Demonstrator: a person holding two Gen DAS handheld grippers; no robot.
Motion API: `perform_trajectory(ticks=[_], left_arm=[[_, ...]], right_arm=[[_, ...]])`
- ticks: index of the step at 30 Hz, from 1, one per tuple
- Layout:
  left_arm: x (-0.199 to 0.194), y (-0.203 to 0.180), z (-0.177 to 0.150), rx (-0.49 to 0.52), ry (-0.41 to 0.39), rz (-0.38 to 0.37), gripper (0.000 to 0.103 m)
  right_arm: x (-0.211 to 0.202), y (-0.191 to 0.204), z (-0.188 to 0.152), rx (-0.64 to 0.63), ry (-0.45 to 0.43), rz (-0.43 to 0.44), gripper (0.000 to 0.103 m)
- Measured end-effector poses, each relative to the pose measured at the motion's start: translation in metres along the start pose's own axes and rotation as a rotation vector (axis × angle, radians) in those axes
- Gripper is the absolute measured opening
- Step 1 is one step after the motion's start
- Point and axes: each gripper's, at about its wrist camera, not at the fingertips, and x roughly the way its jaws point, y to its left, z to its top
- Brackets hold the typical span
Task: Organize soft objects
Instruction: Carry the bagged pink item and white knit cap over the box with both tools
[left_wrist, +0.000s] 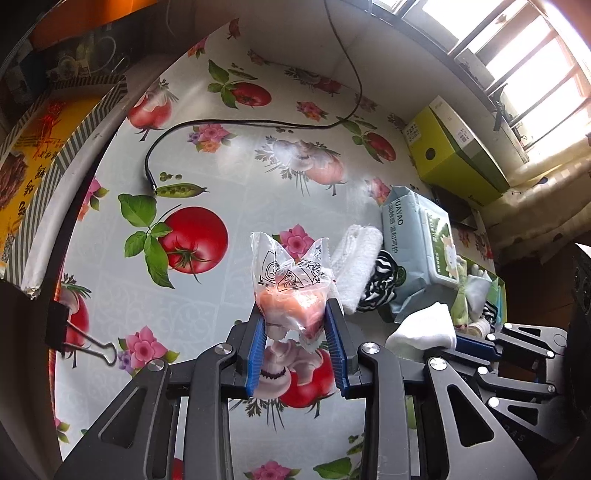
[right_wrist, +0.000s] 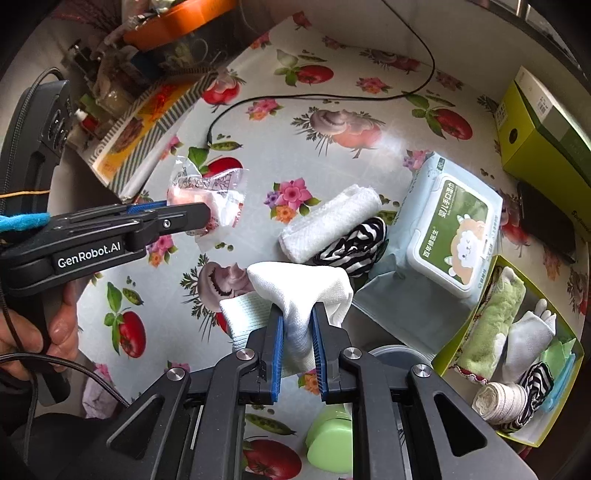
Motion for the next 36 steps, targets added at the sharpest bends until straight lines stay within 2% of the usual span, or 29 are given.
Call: perform_trajectory(ticks=[12, 23, 36], left_arm=[[-0.015, -0.042, 0.005, 0.096, -0.02, -0.003, 0.032], [-0.019, -0.071, 0.005, 0.163, -0.018, -0.015, 0.032], [-0.009, -0.11, -0.003, 0.25, 0.033, -0.044, 0.032]], right_arm=[[-0.044, -0.024, -0.017, 0.092, -0.097, -0.002, 0.014], [-0.06, -0.046, -0.035, 0.158, -0.132, -0.003, 0.014], [-0.065, -0.086, -0.069, 0.274, -0.138, -0.022, 0.014]])
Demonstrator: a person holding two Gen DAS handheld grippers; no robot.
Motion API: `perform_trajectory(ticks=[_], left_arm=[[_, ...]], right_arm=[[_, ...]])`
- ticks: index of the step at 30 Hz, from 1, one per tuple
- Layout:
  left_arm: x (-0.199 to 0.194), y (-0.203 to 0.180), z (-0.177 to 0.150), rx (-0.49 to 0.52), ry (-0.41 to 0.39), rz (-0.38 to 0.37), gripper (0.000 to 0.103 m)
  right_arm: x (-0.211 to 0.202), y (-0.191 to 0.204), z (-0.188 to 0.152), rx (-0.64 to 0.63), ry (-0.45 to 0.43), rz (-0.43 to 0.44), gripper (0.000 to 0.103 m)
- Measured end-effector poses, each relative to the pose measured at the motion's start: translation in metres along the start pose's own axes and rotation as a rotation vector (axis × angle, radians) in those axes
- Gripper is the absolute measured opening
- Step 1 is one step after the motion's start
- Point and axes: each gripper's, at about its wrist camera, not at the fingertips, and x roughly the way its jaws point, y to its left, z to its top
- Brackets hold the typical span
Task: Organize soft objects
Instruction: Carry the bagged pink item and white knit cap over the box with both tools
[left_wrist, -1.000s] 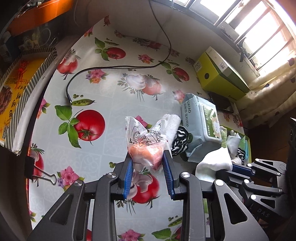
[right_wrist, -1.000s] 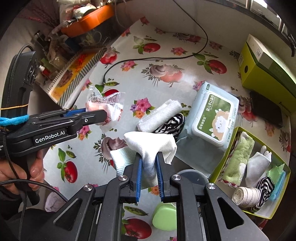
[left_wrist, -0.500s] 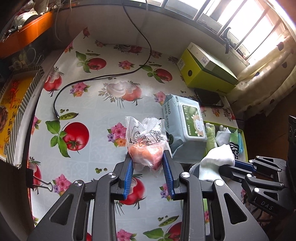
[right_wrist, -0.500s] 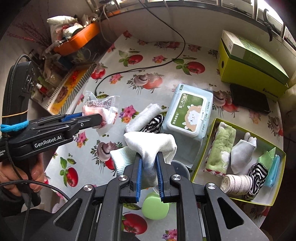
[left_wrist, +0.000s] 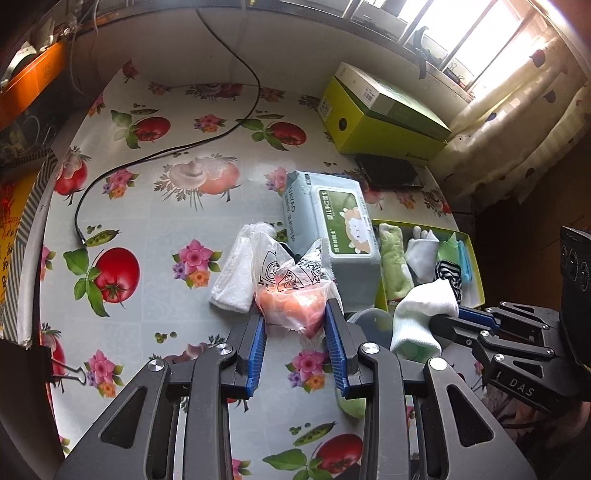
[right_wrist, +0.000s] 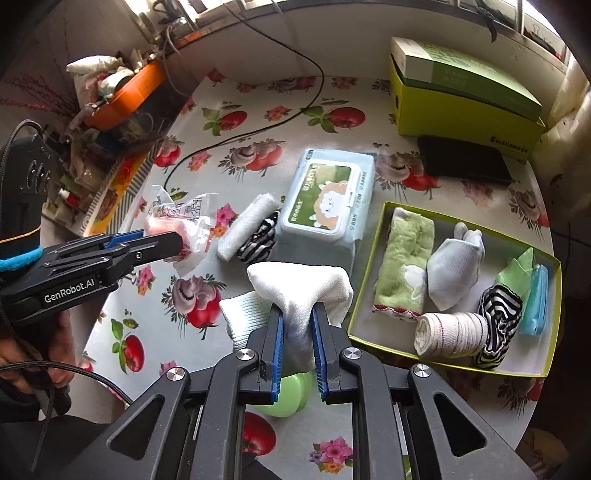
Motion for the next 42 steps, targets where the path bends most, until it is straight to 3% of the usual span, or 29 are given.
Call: perform_trajectory(ticks=[29, 42], left_arm=[[0.085, -0.163, 0.046, 0.336, 0.13, -0.126, 0.032], [0.135, -0.223, 0.053, 0.441, 0.197, -0.173, 0.032]], right_arm=[[-0.024, -0.201, -0.049, 0.403, -0.073, -0.23, 0.014], [0.005, -0.236, -0.062, 0.454, -0.03, -0.255, 0.015]])
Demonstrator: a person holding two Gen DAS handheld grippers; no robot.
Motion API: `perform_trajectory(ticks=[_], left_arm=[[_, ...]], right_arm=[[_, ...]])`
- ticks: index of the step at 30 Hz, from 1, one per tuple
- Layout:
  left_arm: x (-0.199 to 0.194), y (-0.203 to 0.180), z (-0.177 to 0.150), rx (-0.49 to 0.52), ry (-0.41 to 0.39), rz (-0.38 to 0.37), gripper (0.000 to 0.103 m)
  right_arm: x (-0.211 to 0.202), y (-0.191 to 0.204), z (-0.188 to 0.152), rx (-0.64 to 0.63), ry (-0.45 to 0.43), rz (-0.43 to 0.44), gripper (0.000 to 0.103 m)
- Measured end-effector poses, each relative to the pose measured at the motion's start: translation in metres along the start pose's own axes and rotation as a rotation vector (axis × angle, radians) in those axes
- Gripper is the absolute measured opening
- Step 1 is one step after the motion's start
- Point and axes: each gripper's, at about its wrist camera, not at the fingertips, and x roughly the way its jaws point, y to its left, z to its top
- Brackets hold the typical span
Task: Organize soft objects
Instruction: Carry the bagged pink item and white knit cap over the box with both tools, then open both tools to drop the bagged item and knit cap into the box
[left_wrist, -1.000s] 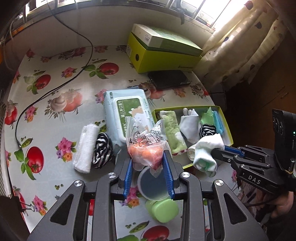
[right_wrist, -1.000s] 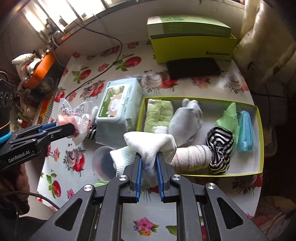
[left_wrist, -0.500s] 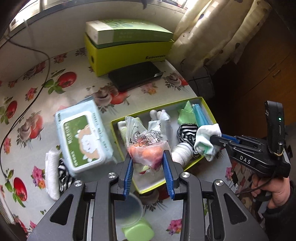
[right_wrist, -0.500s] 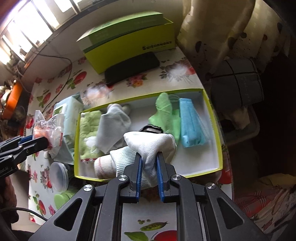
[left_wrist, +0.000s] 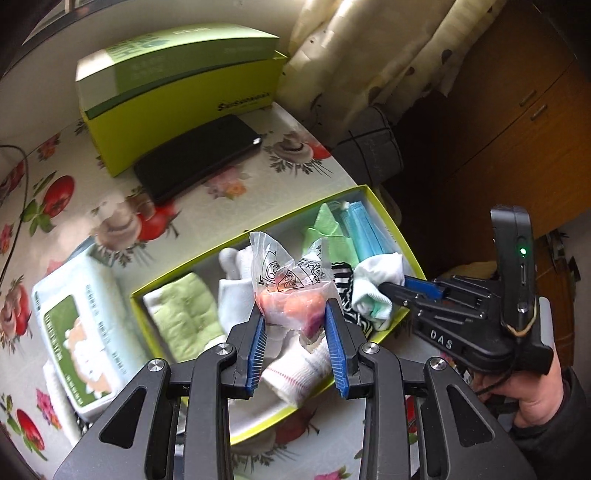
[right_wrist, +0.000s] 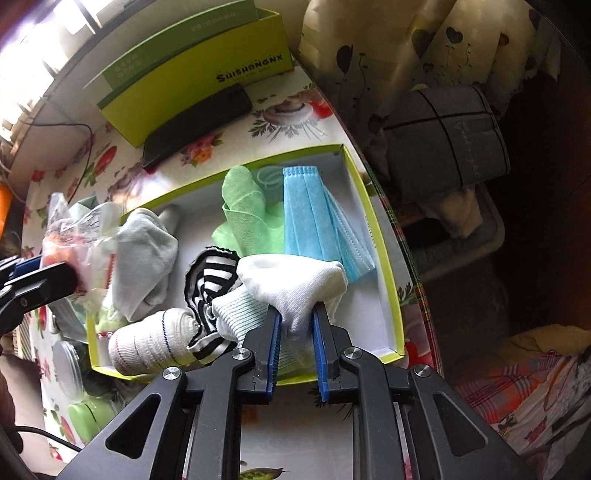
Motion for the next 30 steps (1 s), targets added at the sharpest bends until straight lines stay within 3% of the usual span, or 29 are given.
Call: perform_trajectory(ticks=[10, 12, 18, 30], left_arm=[[0.041, -0.01, 0.02, 0.005, 0.065, -0.035, 0.033], [0.042, -0.009, 0.021, -0.003, 0.068, -0.036, 0.037], [0.025, -0.009, 0.019, 0.008, 0.023, -0.015, 0.044], [-0.032, 0.001, 0.001, -0.027, -0.076, 0.014, 0.044]], right_arm=[[-0.024, -0.003, -0.006, 0.014, -0.042, 0.006, 0.033], [-0.029, -0.002, -0.005, 0.014, -0.051, 0.007, 0.035], [-0.044, 0.005, -0.002, 0.006, -0.08, 0.012, 0.037], [-0.077, 0.044, 0.004, -0.067, -0.127, 0.026, 0.04]])
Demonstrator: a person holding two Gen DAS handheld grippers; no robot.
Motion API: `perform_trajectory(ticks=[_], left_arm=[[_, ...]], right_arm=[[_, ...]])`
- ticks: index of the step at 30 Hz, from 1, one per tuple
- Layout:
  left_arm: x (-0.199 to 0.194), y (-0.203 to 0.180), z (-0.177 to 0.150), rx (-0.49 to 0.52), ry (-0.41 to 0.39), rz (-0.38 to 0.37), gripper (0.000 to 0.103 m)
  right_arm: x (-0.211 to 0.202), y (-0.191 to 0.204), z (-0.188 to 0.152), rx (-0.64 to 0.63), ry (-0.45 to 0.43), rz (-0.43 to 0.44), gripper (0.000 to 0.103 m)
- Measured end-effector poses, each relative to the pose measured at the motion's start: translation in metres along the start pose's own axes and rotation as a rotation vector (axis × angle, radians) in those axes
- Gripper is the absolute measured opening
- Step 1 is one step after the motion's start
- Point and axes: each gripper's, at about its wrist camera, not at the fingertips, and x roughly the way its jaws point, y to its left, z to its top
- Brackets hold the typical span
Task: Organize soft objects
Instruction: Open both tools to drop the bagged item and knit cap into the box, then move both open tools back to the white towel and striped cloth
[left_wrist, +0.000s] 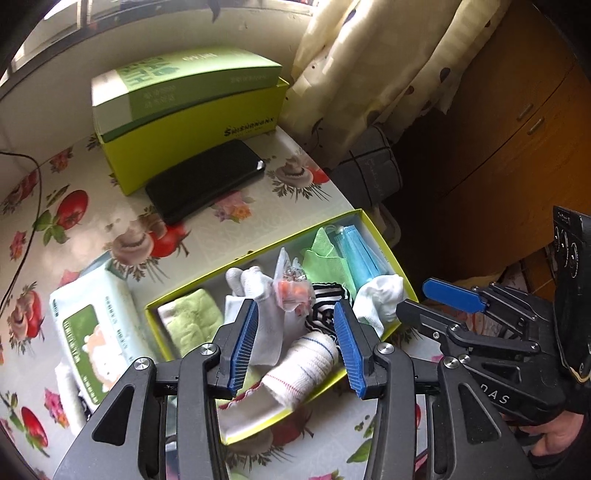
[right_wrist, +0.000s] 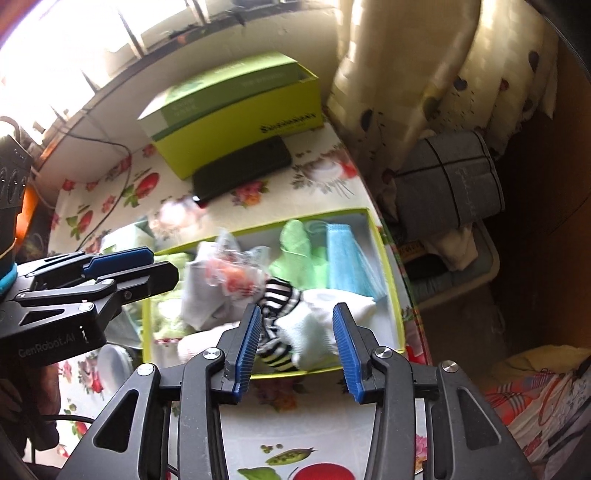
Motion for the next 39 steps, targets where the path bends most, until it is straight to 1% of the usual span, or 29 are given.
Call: perform_trajectory(ticks=[4, 9, 13, 24, 27, 34, 39], left_arm=[[-0.021, 0.012, -0.008, -0.028, -0.031, 0.012, 0.044], [-0.041, 0.031, -0.024, -0.076, -0.051, 0.026, 0.044], [-0.054, 0.049, -0.041, -0.123, -0.056, 0.034, 0.044], [-0.088, 0.106, -0.091, -0.277, -0.09, 0.079, 0.044], [-0.097, 0.125, -0.109, -0.322, -0.101, 0.107, 0.044], [-0.104, 0.176, -0.145, -0.452, -0.087, 0.172, 0.044], [-0.096, 0.197, -0.151, -0.484, -0.073, 0.187, 0.044]], right_arm=[[-0.006, 0.021, 0.001, -0.036, -0.003, 0.015, 0.041], [-0.011, 0.049, 0.001, -0.089, -0.003, 0.038, 0.042], [-0.013, 0.075, -0.003, -0.134, 0.005, 0.068, 0.042], [-0.007, 0.144, -0.025, -0.256, 0.059, 0.16, 0.043], [-0.007, 0.16, -0.029, -0.287, 0.066, 0.185, 0.043], [-0.004, 0.188, -0.034, -0.338, 0.089, 0.226, 0.043], [0.0, 0.202, -0.032, -0.36, 0.105, 0.237, 0.043]])
